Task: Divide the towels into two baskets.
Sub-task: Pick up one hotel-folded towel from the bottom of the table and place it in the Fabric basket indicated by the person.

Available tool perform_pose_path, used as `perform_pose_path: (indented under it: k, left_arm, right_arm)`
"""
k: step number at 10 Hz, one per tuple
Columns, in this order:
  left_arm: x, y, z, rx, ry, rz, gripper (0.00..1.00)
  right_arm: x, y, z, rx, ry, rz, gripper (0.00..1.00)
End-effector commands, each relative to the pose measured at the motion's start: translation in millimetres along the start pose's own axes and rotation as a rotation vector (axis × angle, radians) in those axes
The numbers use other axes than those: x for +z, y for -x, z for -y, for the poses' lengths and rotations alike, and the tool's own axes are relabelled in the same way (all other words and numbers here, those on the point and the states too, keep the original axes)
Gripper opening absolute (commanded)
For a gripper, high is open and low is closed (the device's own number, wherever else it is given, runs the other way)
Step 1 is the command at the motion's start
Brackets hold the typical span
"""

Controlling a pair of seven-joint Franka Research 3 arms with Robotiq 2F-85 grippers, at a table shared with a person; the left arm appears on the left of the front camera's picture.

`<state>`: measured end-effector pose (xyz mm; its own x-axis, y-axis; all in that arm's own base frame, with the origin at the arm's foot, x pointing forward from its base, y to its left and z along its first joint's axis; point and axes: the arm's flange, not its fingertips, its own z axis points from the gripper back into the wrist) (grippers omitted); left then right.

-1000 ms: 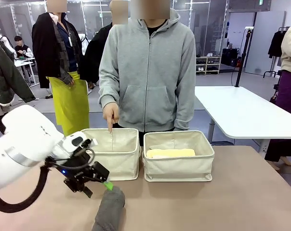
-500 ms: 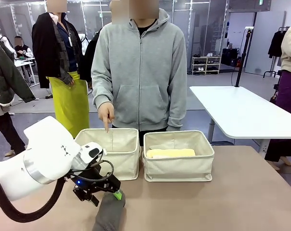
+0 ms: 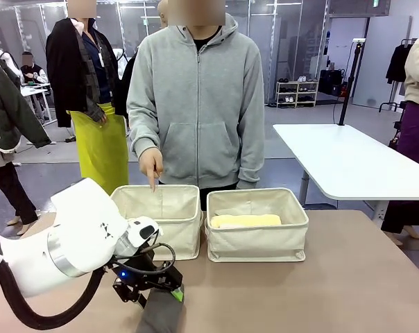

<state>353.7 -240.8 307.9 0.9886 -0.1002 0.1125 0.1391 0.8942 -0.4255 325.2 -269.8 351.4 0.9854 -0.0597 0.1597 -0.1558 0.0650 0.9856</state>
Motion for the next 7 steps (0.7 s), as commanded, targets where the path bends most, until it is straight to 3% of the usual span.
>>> perform_pose_path:
  k: [1, 2, 3, 4, 5, 6, 7]
  left_arm:
    - [16, 88, -32, -0.041, -0.029, -0.007, 0.80]
    - [18, 89, -29, -0.041, -0.031, -0.011, 0.80]
    - [19, 90, -29, -0.052, -0.046, -0.003, 0.60]
    - [21, 91, -28, -0.054, -0.049, -0.001, 0.74]
    - [25, 91, -25, -0.060, -0.052, 0.007, 0.40]
    - [36, 90, -21, -0.073, -0.066, 0.031, 0.54]
    - [48, 88, -17, -0.075, -0.087, 0.069, 0.27]
  right_arm:
    - [0, 1, -3, 0.019, -0.009, -0.001, 1.00]
    - [0, 1, -3, 0.019, -0.009, -0.001, 1.00]
    - [0, 1, -3, 0.019, -0.009, -0.001, 1.00]
    - [0, 1, -3, 0.019, -0.009, -0.001, 1.00]
    - [0, 1, -3, 0.019, -0.009, -0.001, 1.00]
    - [0, 1, -3, 0.019, -0.009, -0.001, 1.00]
    - [0, 1, -3, 0.019, -0.009, -0.001, 1.00]
